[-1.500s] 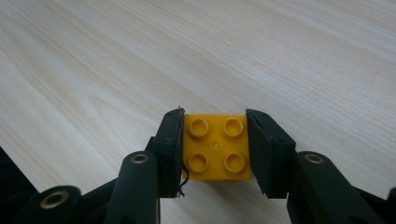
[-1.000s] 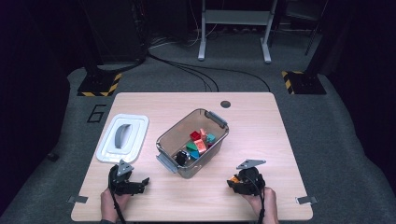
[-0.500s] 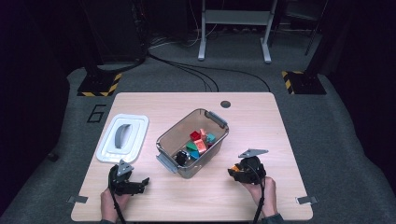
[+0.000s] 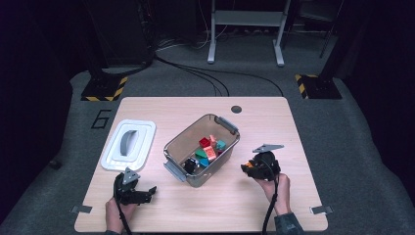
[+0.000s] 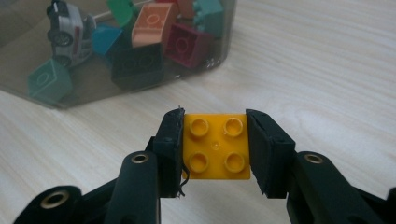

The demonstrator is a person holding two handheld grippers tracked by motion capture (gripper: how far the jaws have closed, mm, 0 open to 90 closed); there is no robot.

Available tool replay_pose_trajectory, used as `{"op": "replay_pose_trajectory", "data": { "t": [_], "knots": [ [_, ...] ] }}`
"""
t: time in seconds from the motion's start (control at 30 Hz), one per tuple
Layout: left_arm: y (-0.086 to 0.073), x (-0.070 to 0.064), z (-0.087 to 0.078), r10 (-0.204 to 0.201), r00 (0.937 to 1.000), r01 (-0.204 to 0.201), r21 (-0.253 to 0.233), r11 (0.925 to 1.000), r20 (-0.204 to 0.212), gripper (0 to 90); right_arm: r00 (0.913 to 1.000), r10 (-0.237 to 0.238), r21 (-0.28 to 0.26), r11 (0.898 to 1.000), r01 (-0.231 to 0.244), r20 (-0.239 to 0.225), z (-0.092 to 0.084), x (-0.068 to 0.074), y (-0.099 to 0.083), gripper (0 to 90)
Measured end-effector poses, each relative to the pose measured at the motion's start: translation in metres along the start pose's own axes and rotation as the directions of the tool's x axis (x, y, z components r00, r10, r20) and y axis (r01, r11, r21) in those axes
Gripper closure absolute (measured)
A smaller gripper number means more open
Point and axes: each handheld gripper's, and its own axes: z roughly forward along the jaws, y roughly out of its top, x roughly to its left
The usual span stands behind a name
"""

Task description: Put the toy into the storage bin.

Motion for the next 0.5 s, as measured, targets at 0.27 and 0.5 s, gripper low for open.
{"op": "replay_pose_trajectory", "data": {
  "t": [0.27,0.5],
  "knots": [
    [0.0,0.0,0.0,0.0,1.0,0.0,0.0,1.0,0.001,5.9,0.9998,0.002,-0.002,1.0,-0.002,0.021,-0.001,-0.012,0.015,58.7],
    [0.0,0.0,0.0,-0.001,1.0,0.001,0.0,1.0,0.002,5.9,0.999,0.019,-0.022,1.0,-0.018,0.041,-0.005,-0.019,0.032,58.7]
  ]
}}
